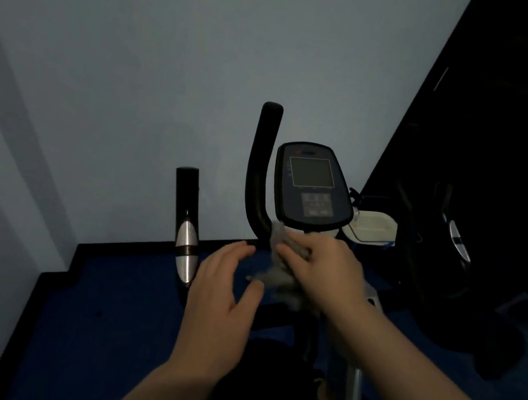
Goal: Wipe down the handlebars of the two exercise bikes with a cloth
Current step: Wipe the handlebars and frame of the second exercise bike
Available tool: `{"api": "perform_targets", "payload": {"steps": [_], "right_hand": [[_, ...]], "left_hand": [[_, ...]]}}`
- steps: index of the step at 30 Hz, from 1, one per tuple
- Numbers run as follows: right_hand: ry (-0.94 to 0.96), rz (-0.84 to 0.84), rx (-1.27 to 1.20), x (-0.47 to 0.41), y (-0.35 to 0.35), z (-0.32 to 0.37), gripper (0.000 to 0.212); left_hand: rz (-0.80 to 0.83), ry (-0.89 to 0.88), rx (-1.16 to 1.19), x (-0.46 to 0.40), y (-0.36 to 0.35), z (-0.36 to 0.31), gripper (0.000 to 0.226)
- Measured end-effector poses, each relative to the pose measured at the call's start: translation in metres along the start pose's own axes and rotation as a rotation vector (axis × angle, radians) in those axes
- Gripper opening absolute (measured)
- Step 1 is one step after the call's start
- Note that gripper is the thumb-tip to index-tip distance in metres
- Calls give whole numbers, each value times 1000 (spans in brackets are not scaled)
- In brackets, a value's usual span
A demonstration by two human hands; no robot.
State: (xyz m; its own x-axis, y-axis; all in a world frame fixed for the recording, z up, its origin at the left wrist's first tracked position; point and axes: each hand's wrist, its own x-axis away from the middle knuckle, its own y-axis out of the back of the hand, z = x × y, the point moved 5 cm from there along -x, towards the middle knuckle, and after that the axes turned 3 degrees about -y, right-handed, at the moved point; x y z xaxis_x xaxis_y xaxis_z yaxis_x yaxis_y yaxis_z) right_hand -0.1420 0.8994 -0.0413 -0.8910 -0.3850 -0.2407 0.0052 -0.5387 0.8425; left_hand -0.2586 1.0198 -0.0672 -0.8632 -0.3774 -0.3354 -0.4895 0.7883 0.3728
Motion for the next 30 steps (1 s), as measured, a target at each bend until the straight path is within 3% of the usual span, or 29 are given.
{"api": "perform_targets", "payload": {"steps": [4, 9, 14, 16, 18, 23, 30], "right_hand": [[-43, 101, 104, -8, 21, -10, 24], [-104, -16, -68, -18, -3, 20, 23], [-113, -91, 45, 43, 6, -12, 24], [-200, -41, 52, 70, 11, -32, 19], [-263, 63, 40, 78, 12, -46, 32], [-173, -79, -117, 53, 6, -27, 23], [-175, -166, -473, 135, -19, -58, 27]], "left_hand": [[87, 28, -98, 16, -8, 0, 38], [100, 42, -165, 21, -6, -2, 31], [112, 20, -227, 23, -10, 0, 26], [129, 19, -269, 23, -12, 0, 27], [153, 19, -333, 23, -14, 1, 27], [186, 70, -366, 22, -16, 4, 27], [179, 49, -381, 20, -15, -2, 23]]}}
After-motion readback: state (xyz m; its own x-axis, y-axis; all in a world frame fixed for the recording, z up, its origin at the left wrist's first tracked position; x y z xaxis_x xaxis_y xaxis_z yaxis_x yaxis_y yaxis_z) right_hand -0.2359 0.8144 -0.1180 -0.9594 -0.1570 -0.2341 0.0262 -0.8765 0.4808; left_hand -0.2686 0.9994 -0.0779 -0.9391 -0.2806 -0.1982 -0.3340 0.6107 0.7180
